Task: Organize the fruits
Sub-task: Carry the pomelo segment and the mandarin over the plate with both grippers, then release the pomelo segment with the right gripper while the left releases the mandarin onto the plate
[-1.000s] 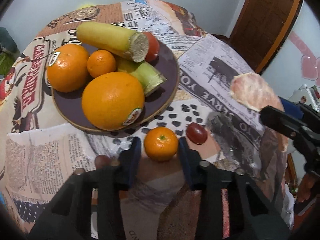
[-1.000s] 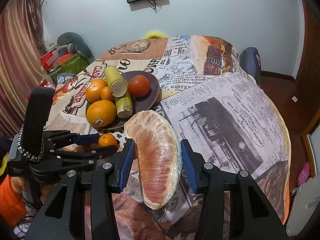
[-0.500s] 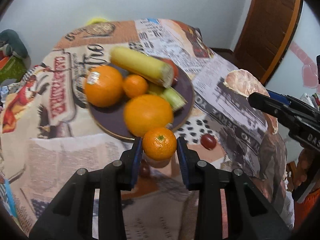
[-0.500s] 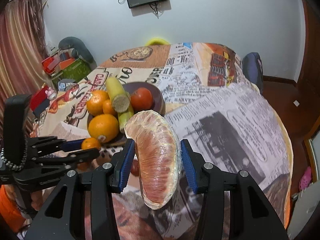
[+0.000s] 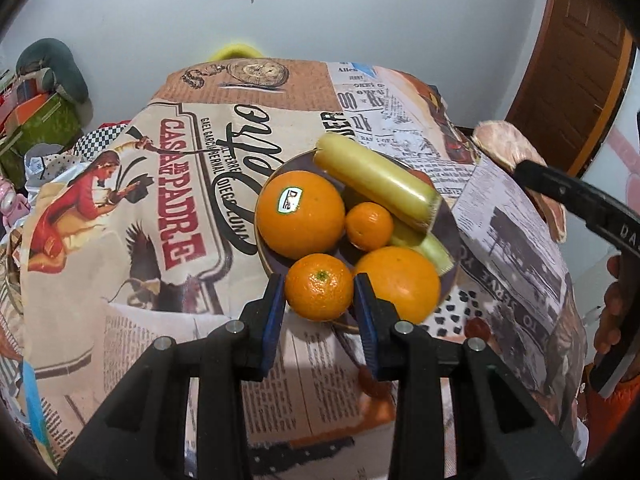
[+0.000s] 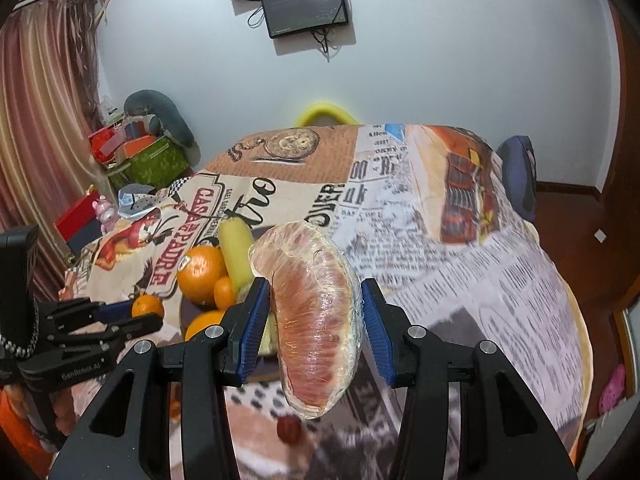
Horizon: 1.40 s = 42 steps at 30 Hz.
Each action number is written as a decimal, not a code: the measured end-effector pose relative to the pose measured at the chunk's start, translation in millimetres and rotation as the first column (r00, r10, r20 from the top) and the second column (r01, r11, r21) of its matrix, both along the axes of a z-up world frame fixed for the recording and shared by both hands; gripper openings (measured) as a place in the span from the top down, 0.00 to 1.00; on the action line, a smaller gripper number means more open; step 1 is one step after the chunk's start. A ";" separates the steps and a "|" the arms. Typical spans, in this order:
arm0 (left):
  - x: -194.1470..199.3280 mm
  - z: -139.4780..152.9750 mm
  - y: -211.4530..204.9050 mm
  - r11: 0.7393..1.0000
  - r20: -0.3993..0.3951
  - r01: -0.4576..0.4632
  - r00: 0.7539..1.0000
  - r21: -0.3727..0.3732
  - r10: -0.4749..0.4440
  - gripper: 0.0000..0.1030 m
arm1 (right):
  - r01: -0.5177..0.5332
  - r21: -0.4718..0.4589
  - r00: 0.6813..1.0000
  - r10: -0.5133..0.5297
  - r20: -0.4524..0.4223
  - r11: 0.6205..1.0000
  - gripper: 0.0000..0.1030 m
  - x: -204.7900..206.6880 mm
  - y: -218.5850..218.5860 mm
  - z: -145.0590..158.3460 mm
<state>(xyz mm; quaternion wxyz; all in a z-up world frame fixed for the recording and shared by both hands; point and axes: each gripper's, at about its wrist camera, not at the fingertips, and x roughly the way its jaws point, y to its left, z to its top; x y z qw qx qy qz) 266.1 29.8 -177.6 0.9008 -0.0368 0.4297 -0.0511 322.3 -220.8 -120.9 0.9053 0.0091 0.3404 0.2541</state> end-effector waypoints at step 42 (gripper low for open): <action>11.6 3.6 7.2 0.999 0.010 0.008 1.000 -0.050 -0.007 0.64 | -0.044 -0.080 0.999 0.043 -0.013 0.996 0.56 24.2 43.9 -1.8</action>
